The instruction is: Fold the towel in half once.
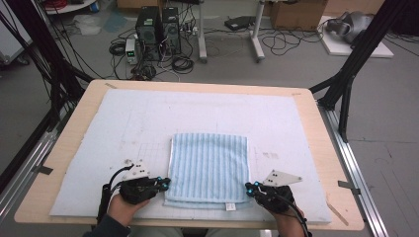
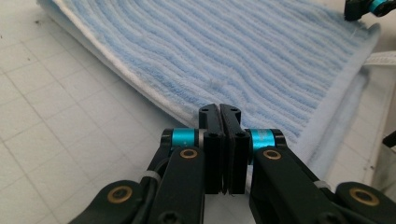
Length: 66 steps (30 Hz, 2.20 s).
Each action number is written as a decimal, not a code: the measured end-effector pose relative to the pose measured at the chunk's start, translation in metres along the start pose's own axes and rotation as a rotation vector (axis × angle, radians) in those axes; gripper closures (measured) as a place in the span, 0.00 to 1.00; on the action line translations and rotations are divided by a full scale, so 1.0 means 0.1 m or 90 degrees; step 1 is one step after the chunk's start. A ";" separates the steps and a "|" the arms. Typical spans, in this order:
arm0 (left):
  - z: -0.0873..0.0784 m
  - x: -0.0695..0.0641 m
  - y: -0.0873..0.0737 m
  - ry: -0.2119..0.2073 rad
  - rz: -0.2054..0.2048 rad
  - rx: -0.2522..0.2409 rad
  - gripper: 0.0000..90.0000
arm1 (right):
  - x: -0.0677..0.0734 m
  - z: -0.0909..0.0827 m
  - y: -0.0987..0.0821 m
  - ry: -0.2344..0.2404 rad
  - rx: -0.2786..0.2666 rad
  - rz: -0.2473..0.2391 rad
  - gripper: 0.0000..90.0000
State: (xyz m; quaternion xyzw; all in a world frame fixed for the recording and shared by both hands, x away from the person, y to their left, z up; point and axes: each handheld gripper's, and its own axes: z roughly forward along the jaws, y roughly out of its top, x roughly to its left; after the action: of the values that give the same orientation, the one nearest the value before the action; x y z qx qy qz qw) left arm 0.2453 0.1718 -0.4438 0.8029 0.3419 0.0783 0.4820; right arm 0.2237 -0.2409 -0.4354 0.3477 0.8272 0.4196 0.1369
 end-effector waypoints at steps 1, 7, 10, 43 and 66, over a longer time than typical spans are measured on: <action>-0.01 0.00 0.01 -0.005 0.000 -0.004 0.98 | 0.00 0.00 0.00 -0.001 -0.004 -0.003 0.97; -0.04 -0.01 0.04 -0.015 0.007 -0.014 0.97 | 0.02 -0.03 0.04 -0.001 -0.006 -0.008 0.97; -0.01 0.01 0.01 -0.001 0.005 0.000 0.96 | 0.01 0.00 0.03 -0.009 0.008 -0.012 0.97; -0.10 -0.10 -0.08 -0.107 0.056 -0.010 0.95 | -0.03 -0.08 -0.02 0.034 -0.005 0.015 0.71; -0.17 -0.08 -0.04 -0.124 0.055 -0.054 0.95 | 0.03 -0.06 0.01 0.043 0.026 -0.030 0.98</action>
State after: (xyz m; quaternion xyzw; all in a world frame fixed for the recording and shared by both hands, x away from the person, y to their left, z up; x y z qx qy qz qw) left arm 0.2297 0.1797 -0.4365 0.7995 0.2553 0.0350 0.5426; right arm 0.2193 -0.2418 -0.4310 0.3166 0.8476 0.4109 0.1115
